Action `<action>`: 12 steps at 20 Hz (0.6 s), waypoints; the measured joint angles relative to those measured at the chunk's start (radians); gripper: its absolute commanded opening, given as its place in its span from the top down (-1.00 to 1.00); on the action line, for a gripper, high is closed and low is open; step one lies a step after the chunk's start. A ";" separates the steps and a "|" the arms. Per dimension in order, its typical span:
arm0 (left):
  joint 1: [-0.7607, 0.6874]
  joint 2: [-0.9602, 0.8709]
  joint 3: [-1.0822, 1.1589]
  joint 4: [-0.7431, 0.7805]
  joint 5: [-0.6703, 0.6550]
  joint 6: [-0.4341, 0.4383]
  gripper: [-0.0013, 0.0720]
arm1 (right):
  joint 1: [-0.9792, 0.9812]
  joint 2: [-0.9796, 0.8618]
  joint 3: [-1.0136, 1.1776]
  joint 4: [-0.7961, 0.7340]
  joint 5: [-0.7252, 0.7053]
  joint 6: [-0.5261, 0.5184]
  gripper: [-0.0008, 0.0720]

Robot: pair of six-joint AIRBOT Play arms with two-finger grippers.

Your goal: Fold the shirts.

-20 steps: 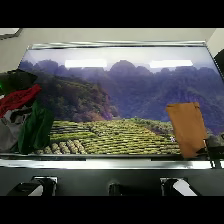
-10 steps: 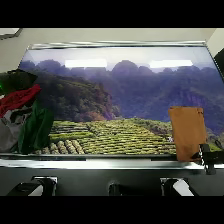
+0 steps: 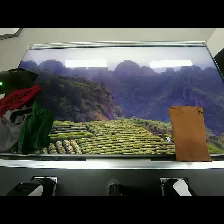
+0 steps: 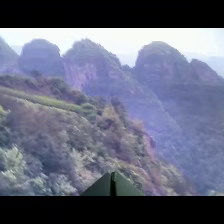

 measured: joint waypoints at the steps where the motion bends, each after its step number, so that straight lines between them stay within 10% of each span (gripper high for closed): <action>1: -0.005 -0.014 0.000 0.011 0.017 0.015 0.90 | 0.020 0.002 0.079 -0.015 -0.042 -0.011 -0.53; 6: -0.102 -0.171 0.022 0.295 0.076 -0.031 0.87 | 0.314 -0.024 0.279 -0.043 -0.268 -0.113 -0.53; 7: -0.124 -0.211 0.026 0.358 0.076 -0.064 0.55 | 0.409 -0.050 0.294 -0.049 -0.274 -0.129 -0.54; 9: -0.153 -0.293 0.031 0.433 0.069 -0.124 -1.00 | 0.592 -0.125 0.311 -0.073 -0.237 -0.145 -0.56; 12: -0.175 -0.410 0.022 0.454 -0.078 -0.165 -1.00 | 0.791 -0.259 0.323 -0.071 -0.109 -0.143 -0.75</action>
